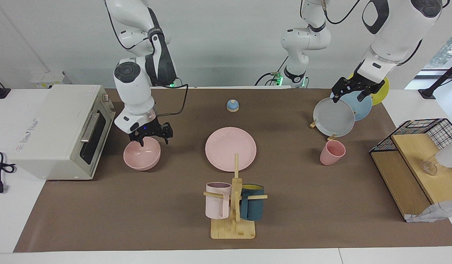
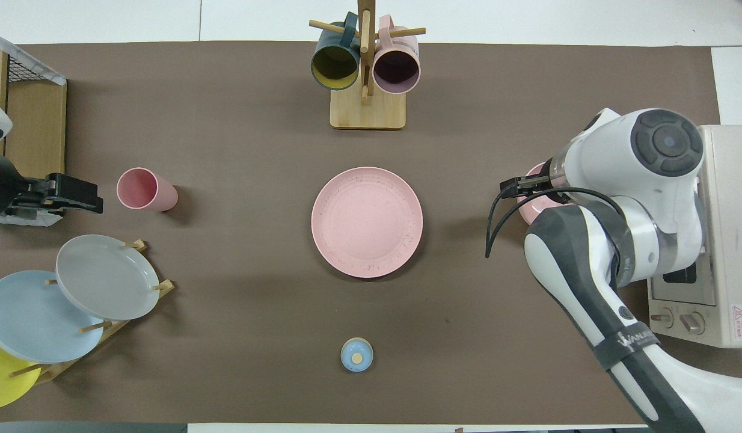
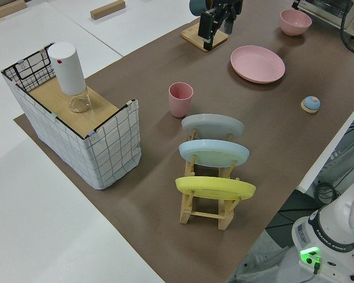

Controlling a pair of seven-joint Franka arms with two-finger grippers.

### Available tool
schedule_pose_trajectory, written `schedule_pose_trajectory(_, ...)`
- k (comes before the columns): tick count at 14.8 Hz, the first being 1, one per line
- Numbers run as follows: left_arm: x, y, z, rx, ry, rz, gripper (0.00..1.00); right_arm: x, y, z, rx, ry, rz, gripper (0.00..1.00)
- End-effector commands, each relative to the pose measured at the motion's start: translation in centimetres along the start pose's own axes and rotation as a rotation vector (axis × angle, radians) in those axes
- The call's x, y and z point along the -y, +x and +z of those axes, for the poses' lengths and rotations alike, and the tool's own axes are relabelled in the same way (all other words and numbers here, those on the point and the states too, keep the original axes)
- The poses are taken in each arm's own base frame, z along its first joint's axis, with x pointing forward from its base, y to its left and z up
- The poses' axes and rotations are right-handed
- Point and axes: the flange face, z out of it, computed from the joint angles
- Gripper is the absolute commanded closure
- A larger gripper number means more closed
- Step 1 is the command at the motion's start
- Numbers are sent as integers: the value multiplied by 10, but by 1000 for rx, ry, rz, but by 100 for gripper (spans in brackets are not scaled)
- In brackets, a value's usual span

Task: Organize tableware
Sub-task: 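Grasp the rim of the pink bowl with the right gripper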

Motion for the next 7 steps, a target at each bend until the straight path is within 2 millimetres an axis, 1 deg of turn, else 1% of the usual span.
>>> schedule_pose_trajectory(1, 5, -3, -7, -22, 16, -3, 0, 2, -16, 17, 8, 16, 12, 0)
schedule_pose_trajectory(2, 6, -3, -6, -20, 16, -5, 0, 0, -17, 21, 19, 14, 15, 0)
schedule_pose_trajectory(3, 5, -3, -6, -20, 16, -5, 0, -2, -17, 25, 26, 13, 16, 5)
schedule_pose_trajectory(4, 6, -3, -6, -22, 16, -6, 0, -2, -20, 30, 32, 12, 18, 13)
schedule_pose_trajectory(5, 6, -3, -6, -20, 16, -5, 0, -1, -21, 32, 36, 12, 18, 19)
schedule_pose_trajectory(6, 6, -3, -6, -22, 16, -5, 0, 1, -22, 32, 36, 12, 16, 21)
schedule_pose_trajectory(7, 6, -3, -6, -22, 16, -5, 0, 1, -23, 32, 36, 13, 15, 21)
